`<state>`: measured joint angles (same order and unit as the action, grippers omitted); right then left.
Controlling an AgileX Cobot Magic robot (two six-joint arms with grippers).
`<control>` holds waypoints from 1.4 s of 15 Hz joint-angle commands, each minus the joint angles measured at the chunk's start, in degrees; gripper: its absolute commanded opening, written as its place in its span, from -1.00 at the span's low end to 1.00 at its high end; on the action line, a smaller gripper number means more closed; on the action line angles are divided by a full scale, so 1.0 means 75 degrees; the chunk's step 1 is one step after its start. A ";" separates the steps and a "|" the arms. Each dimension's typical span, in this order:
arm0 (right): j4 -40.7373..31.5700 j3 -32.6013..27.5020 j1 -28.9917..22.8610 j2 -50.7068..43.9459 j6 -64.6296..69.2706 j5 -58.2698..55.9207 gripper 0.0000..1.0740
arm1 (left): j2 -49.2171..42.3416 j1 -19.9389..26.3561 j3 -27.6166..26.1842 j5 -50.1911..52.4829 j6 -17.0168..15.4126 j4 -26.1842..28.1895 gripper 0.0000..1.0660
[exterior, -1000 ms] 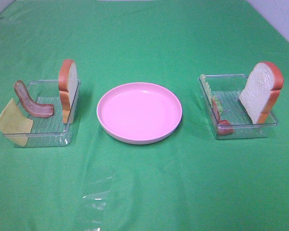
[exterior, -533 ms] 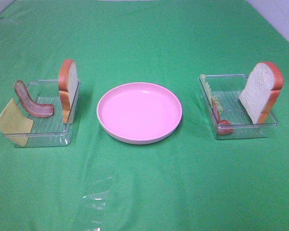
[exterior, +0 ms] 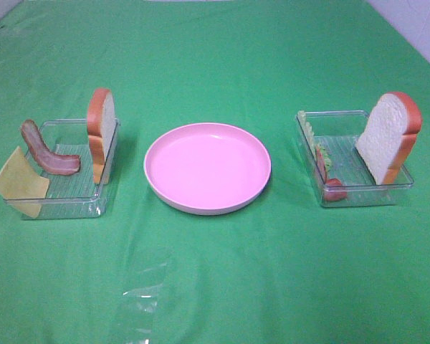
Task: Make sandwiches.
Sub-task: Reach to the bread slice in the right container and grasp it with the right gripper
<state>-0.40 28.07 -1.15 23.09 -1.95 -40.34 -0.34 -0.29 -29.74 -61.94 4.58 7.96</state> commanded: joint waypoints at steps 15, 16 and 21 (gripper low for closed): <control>-0.0160 0.8617 0.0053 1.1261 -0.0313 -0.3209 0.77 | -0.0084 0.0015 0.0008 0.0023 -0.0008 0.0031 0.74; -0.0244 0.8908 0.0053 1.1612 -0.0313 -0.3231 0.77 | -0.0084 0.0015 0.0008 0.0023 -0.0008 0.0031 0.74; -0.0344 0.9076 0.0053 1.2093 -0.0390 -0.3231 0.75 | -0.0084 0.0015 0.0008 0.0023 -0.0008 0.0031 0.74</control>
<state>-2.58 95.57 -0.92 113.56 -4.07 -64.29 -0.34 -0.29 -29.74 -61.94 4.58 7.96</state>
